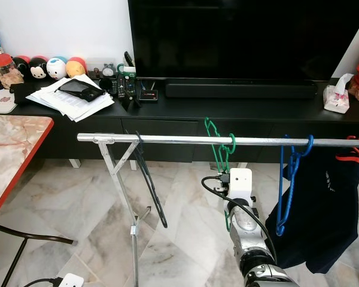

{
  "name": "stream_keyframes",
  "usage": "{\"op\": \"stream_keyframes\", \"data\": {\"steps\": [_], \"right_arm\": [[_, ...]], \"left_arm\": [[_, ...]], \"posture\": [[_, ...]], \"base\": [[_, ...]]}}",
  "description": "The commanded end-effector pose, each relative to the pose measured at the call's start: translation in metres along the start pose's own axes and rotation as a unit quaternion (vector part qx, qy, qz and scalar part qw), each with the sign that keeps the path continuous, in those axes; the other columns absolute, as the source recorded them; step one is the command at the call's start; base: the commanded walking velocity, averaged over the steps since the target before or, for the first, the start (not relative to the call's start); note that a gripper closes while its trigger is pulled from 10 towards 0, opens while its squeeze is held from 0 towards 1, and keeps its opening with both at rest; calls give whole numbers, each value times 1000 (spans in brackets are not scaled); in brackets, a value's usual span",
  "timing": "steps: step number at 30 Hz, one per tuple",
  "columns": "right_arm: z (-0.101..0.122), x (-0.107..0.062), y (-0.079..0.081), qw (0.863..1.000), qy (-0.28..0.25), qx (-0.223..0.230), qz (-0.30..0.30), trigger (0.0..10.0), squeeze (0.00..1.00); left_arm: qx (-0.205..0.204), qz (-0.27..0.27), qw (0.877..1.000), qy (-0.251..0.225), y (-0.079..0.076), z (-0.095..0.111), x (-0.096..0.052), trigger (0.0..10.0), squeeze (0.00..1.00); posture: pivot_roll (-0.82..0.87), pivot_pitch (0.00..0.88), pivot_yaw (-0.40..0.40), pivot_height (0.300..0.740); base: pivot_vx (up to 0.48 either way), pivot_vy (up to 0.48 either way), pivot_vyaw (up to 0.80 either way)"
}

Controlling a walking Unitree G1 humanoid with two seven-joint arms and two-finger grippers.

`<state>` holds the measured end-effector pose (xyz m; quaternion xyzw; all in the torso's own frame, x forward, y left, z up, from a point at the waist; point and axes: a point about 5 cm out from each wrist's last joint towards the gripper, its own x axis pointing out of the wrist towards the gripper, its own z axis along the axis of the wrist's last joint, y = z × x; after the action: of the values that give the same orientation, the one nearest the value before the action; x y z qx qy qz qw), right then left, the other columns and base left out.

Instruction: Hang hanger

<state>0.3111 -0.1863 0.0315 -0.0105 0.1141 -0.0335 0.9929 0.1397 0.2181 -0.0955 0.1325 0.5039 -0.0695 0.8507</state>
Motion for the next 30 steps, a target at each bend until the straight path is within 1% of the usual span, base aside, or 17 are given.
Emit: {"op": "stream_keyframes", "data": {"steps": [1,6,11,17,20,21,23,24,25,27,28,29,30], "right_arm": [[5,-1,-2,999,-26,18,-10,10000,1000],[7,-5,-1,998,-54,26,-8,10000,1000],[7,-8,-2,998,-61,30,-10,10000,1000],[7,-14,-5,996,-84,32,-18,10000,1000],[9,-24,-8,992,-118,27,-28,10000,1000],[9,-24,-8,992,-118,27,-28,10000,1000],[8,-30,-8,991,-129,25,-28,10000,1000],[8,-33,-8,990,-134,21,-26,10000,1000],[8,-39,-6,989,-145,7,-17,10000,1000],[8,-42,-5,989,-150,-1,-12,10000,1000],[8,-47,-4,988,-156,-4,-8,10000,1000],[8,-56,-3,986,-165,-10,-1,10000,1000],[8,-56,-3,986,-165,-10,-1,10000,1000]], "left_arm": [[5,-4,1000,10,-4,-4,0,10000,0],[6,-5,1000,14,-6,-7,-1,10000,0],[7,-5,1000,17,-5,-10,-1,10000,0],[8,-5,1000,21,-2,-14,-3,10000,0],[8,-2,1000,23,5,-17,-4,10000,0],[8,-2,1000,23,5,-17,-4,10000,0],[8,-1,1000,24,7,-17,-5,10000,0],[8,0,1000,24,7,-17,-5,10000,0],[9,0,1000,24,8,-16,-5,10000,0],[9,0,1000,24,8,-16,-5,10000,0],[9,0,1000,23,7,-15,-4,10000,0],[9,0,1000,21,5,-12,-3,10000,0],[9,0,1000,21,5,-12,-3,10000,0]], "posture": [[-63,0,-29,740],[-63,0,-28,740],[-65,0,-26,740],[-66,0,-26,740],[-68,0,-25,740],[-68,0,-25,740],[-70,0,-25,740],[-70,0,-25,740],[-70,0,-27,740],[-70,0,-27,740],[-71,0,-28,740],[-72,0,-28,740],[-72,0,-28,740]], "base": [[0,0,0],[0,0,0],[0,0,0],[0,0,0],[0,0,0],[0,0,0],[0,0,0],[0,0,0],[0,0,0],[0,0,0],[0,0,0],[0,0,0],[0,0,0]]}}
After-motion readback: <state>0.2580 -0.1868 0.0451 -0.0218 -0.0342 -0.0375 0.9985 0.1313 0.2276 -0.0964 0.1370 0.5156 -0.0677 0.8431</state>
